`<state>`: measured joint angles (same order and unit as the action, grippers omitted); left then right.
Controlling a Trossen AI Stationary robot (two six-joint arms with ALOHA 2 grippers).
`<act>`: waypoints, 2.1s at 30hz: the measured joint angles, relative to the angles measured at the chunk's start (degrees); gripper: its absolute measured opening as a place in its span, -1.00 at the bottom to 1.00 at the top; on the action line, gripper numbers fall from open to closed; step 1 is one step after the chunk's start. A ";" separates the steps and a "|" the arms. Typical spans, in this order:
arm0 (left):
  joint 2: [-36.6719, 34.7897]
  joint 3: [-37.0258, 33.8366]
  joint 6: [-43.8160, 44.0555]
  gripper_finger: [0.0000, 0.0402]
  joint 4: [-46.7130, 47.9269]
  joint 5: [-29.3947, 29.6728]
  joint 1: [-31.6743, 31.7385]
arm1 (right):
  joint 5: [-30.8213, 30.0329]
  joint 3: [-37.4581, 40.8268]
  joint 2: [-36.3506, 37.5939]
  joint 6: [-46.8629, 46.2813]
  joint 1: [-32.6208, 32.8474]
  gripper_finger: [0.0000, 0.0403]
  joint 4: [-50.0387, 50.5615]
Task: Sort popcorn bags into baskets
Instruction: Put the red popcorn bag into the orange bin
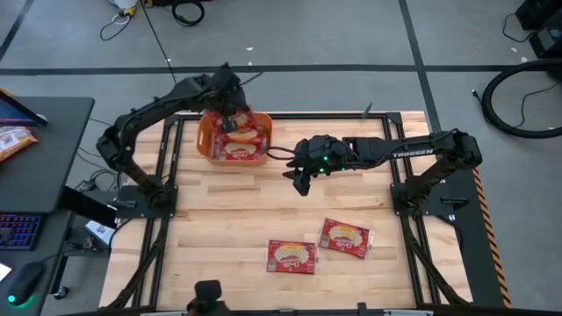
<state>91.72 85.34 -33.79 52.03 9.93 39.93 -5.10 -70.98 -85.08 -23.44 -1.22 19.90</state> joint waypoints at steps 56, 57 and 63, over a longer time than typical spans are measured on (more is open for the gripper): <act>2.95 -1.17 18.22 -0.39 14.54 -36.17 -20.85 | 18.09 3.91 -0.04 -3.87 10.54 -0.10 31.06; 2.16 -1.99 18.55 -0.39 13.50 -36.12 -21.42 | 18.47 4.87 -0.04 -4.86 11.44 -0.10 30.61; -3.65 -9.19 23.57 -0.39 5.12 -32.39 -24.74 | 18.73 10.80 -0.04 -10.36 16.54 -0.10 26.93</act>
<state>88.07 76.15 -10.23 57.15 -22.46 15.19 13.63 -60.18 -85.12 -33.81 15.31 46.83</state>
